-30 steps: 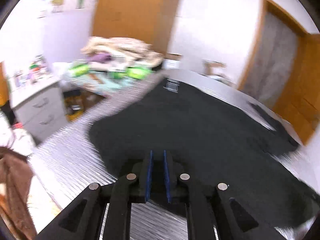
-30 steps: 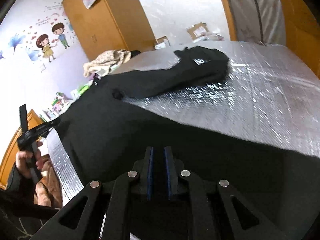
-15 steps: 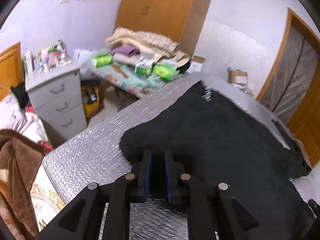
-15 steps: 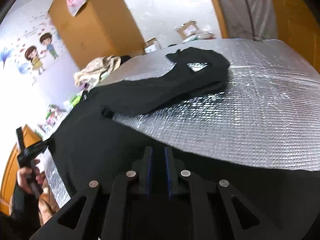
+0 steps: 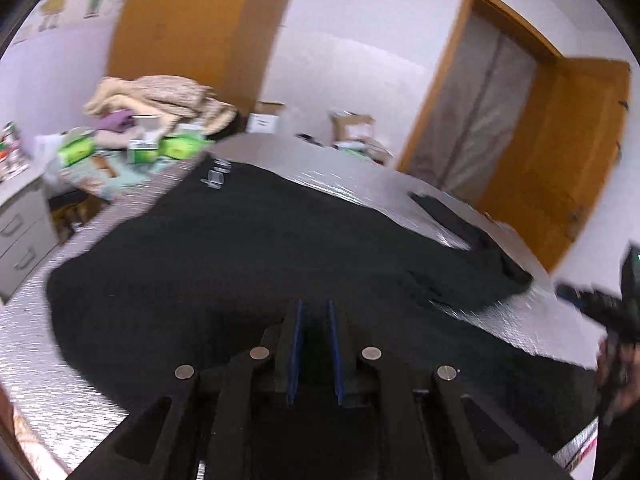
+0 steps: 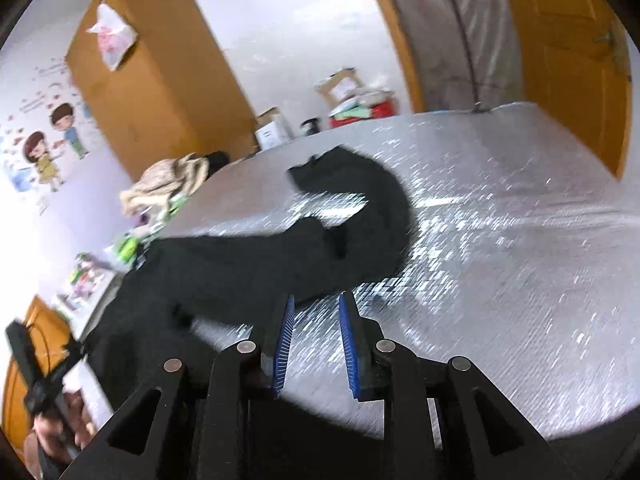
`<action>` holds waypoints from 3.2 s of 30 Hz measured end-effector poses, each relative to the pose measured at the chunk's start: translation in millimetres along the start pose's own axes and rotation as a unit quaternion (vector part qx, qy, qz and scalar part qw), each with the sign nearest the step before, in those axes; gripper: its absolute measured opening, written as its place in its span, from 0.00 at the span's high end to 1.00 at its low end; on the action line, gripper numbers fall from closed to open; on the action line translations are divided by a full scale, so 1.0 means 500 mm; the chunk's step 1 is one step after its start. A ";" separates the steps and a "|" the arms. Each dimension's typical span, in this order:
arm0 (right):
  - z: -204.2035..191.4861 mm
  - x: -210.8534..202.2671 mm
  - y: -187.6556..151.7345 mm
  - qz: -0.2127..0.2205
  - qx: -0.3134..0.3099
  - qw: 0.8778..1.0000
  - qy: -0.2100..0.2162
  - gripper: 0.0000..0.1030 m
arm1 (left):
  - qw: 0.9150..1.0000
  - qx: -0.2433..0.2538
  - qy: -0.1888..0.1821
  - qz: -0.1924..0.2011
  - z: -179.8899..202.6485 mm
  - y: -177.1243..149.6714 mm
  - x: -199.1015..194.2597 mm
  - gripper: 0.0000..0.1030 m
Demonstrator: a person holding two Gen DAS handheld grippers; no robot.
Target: Fold clothes
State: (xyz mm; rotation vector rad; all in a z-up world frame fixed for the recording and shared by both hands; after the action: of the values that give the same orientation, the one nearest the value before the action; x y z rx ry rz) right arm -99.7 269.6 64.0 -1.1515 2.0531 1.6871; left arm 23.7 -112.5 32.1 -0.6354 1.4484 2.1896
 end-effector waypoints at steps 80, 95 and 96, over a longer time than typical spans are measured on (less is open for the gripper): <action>0.321 -0.167 -0.095 0.018 0.211 0.959 -0.188 0.75 | 0.993 0.066 -0.043 -0.086 0.087 -0.075 0.094 0.88; 0.367 0.063 0.046 -0.054 0.071 0.961 -0.263 0.75 | 0.991 0.098 -0.032 -0.080 0.118 -0.064 0.101 0.88; 0.375 0.067 0.052 -0.056 0.072 0.959 -0.267 0.75 | 0.991 0.097 -0.031 -0.087 0.116 -0.067 0.109 0.88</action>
State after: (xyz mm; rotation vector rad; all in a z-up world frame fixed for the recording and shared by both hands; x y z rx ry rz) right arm -193.0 426.7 5.1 -0.6557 1.7012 1.5494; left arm -7.7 -41.1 -4.5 -0.5960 1.4919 1.8921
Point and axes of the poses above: each gripper's, at about its wrist camera, not at the fingertips, and x roughly the way its jaws point, z to its right, y to its top, the point moved 1 cm from there along x, roughly the way its jaws point, and after that the axes turned 4 degrees about -x, right-handed, at the moved point
